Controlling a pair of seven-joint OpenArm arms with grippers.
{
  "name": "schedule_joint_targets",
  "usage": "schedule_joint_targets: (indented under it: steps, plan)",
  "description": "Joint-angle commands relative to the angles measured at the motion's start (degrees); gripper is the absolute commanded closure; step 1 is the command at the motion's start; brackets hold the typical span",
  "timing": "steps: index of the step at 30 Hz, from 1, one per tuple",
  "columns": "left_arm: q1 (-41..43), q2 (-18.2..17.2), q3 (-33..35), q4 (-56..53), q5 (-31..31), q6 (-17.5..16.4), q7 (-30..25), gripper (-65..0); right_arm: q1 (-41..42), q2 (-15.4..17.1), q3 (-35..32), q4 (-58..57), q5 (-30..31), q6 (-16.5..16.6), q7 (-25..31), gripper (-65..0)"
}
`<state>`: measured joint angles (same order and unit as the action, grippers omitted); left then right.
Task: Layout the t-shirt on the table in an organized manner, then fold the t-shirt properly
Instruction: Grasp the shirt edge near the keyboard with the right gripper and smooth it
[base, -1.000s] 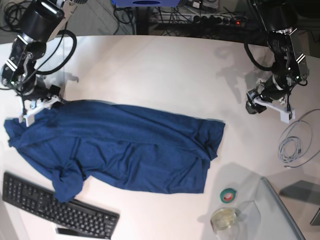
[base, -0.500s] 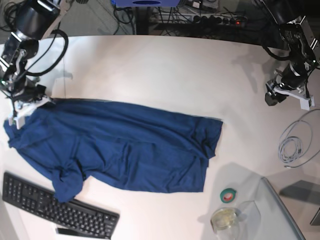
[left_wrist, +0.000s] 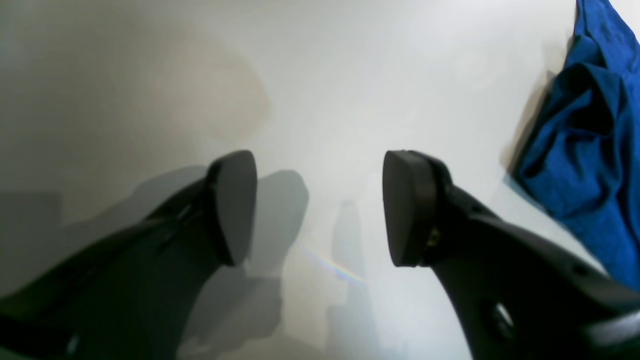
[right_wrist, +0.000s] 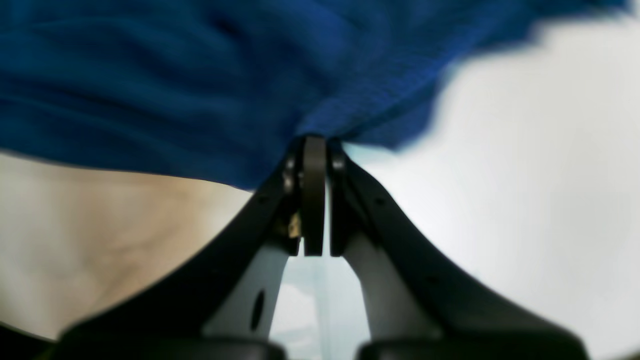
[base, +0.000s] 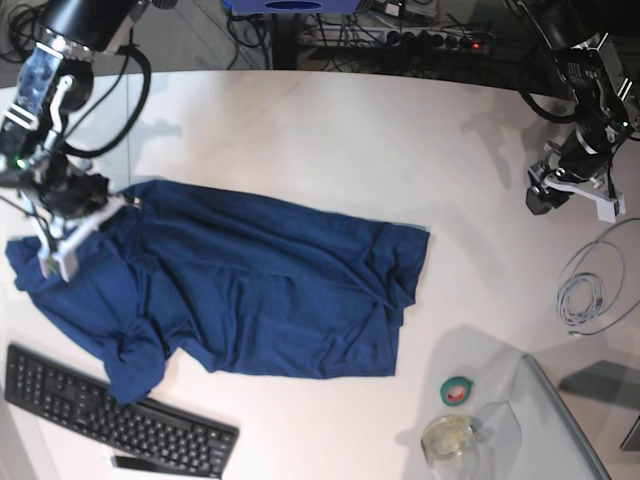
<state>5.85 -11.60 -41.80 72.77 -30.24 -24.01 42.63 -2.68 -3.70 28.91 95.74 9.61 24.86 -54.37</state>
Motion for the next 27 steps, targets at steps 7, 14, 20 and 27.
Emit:
schedule_joint_targets:
  steps: [7, 14, 20, 27]
  plan:
    - [0.18, -0.58, -0.09, 1.21, -0.75, -0.21, -0.83, -38.3, 15.12, 0.76, -4.07, -13.06, 0.28, -0.2, 1.05, -0.5]
    - [1.58, -1.55, -0.18, 1.03, -0.75, -0.21, -1.01, -38.3, 31.38, 4.54, -8.99, -41.99, 0.2, -4.6, 6.59, -2.6]
    - [2.11, -1.72, -0.53, 0.85, -0.75, -0.21, -1.09, -38.3, 31.03, 8.94, -20.86, -38.03, 0.37, -5.13, 4.92, -26.0]
    - [2.37, -2.43, -0.53, 0.85, -0.75, -0.21, -1.18, -38.3, 19.6, 9.64, -17.26, -23.52, 0.37, -9.43, 5.27, -36.6]
